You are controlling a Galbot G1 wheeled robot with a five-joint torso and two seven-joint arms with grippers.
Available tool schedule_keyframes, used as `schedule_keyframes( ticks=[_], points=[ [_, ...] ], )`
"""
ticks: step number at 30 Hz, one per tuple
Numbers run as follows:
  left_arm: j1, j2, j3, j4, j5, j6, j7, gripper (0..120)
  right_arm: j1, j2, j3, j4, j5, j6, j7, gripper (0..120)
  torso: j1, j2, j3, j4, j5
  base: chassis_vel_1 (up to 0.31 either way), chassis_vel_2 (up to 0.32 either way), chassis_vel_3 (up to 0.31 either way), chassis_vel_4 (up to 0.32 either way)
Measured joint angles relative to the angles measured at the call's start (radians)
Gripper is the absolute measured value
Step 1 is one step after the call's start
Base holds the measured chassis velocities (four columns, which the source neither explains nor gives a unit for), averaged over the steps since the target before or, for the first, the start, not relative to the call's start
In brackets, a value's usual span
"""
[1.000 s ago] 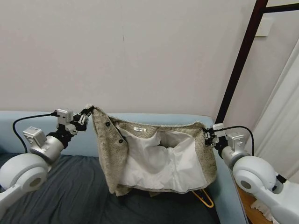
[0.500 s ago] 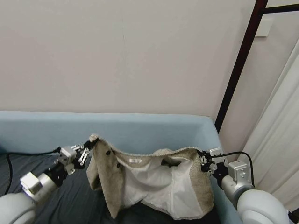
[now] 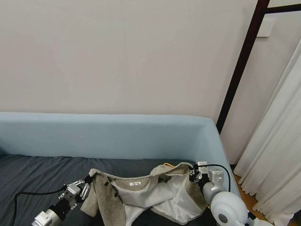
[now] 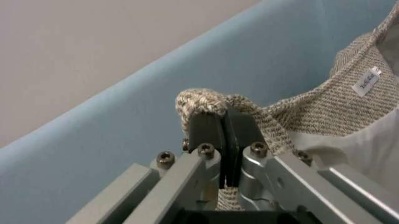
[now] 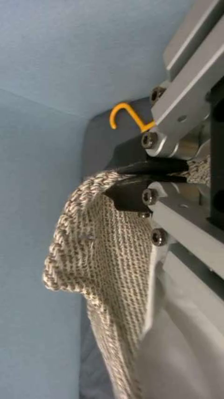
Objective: Pick up the clothes from the sofa and hang them on the clothes hanger.
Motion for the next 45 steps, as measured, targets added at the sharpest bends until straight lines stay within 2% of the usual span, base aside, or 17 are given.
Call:
schedule_keyframes(
  ticks=[4, 8, 9, 12, 15, 20, 21, 27, 31, 32, 36, 37, 40, 42, 45],
  points=[
    [-0.064, -0.005, 0.043, 0.036, -0.043, -0.001, 0.011, 0, 0.092, 0.026, -0.059, -0.064, 0.0, 0.003, -0.003, 0, 0.0, 0.0, 0.0, 0.0001, -0.0002, 0.0, 0.0, 0.0, 0.0],
    [-0.174, -0.018, 0.126, 0.16, -0.028, 0.005, 0.025, 0, 0.201, 0.107, -0.125, -0.236, -0.013, 0.025, -0.029, 0, 0.0, 0.0, 0.0, 0.0, -0.0002, 0.0, 0.0, 0.0, 0.0],
    [-0.174, -0.018, 0.126, 0.16, -0.028, 0.005, 0.025, 0, 0.201, 0.107, -0.125, -0.236, -0.013, 0.025, -0.029, 0, 0.0, 0.0, 0.0, 0.0, -0.0002, 0.0, 0.0, 0.0, 0.0],
    [-0.188, -0.04, 0.157, 0.233, -0.017, 0.004, 0.028, 0, 0.229, 0.146, -0.148, -0.332, -0.034, 0.032, -0.066, 0, 0.0, 0.0, 0.0, 0.0005, -0.0002, 0.0, 0.0, 0.0, 0.0],
    [-0.172, -0.058, 0.157, 0.237, -0.016, 0.003, 0.027, 0, 0.228, 0.143, -0.155, -0.362, -0.082, 0.032, -0.106, 2, 0.0, 0.0, 0.0, 0.0004, -0.0001, 0.0, 0.0, 0.0, 0.0],
    [-0.134, -0.086, 0.133, 0.228, -0.006, -0.013, 0.023, 0, 0.192, 0.08, -0.155, -0.344, -0.162, 0.034, -0.177, 23, 0.0, 0.0, 0.0, -0.0001, 0.0, 0.0, 0.0, 0.0, 0.0],
    [-0.134, -0.086, 0.133, 0.228, -0.006, -0.013, 0.023, 0, 0.192, 0.08, -0.155, -0.344, -0.162, 0.034, -0.177, 23, 0.0, 0.0, 0.0, -0.0001, 0.0, 0.0, 0.0, 0.0, 0.0],
    [-0.12, -0.089, 0.106, 0.24, -0.01, -0.033, 0.023, 0, 0.139, 0.012, -0.146, -0.275, -0.253, 0.044, -0.252, 45, 0.0, 0.0, 0.0, -0.0001, 0.0001, 0.0, 0.0, 0.0, 0.0],
    [-0.116, -0.087, 0.093, 0.25, -0.026, -0.044, 0.022, 0, 0.098, -0.007, -0.085, -0.236, -0.245, 0.042, -0.257, 64, 0.0, 0.0, 0.0, 0.0003, 0.0002, 0.0, 0.0, 0.0, 0.0],
    [-0.116, -0.087, 0.093, 0.25, -0.026, -0.044, 0.022, 0, 0.098, -0.007, -0.085, -0.236, -0.245, 0.042, -0.257, 64, 0.0, 0.0, 0.0, 0.0003, 0.0002, 0.0, 0.0, 0.0, 0.0],
    [-0.13, -0.089, 0.084, 0.283, -0.034, -0.05, 0.017, 0, -0.004, -0.062, 0.022, -0.152, -0.174, 0.025, -0.284, 82, 0.0, 0.0, 0.0, -0.0001, 0.0, 0.0, 0.0, 0.0, 0.0],
    [-0.13, -0.089, 0.084, 0.283, -0.034, -0.05, 0.017, 0, -0.004, -0.062, 0.022, -0.152, -0.174, 0.025, -0.284, 82, 0.0, 0.0, 0.0, -0.0001, 0.0, 0.0, 0.0, 0.0, 0.0],
    [-0.145, -0.081, 0.076, 0.313, -0.05, -0.051, 0.008, 0, -0.086, -0.113, 0.096, -0.098, -0.136, 0.008, -0.327, 94, 0.0, 0.0, 0.0, 0.0, 0.0, 0.0, 0.0, 0.0, 0.0],
    [-0.152, -0.071, 0.071, 0.326, -0.067, -0.051, 0.005, 0, -0.129, -0.15, 0.117, -0.082, -0.154, 0.013, -0.367, 99, 0.0, 0.0, 0.0, -0.0002, -0.0004, 0.0, 0.0, 0.0, 0.0],
    [-0.157, -0.059, 0.062, 0.335, -0.073, -0.053, 0.003, 0, -0.149, -0.161, 0.125, -0.083, -0.155, 0.022, -0.383, 100, 0.0, 0.0, 0.0, -0.0004, 0.0, 0.0, 0.0, 0.0, 0.0]
  ],
)
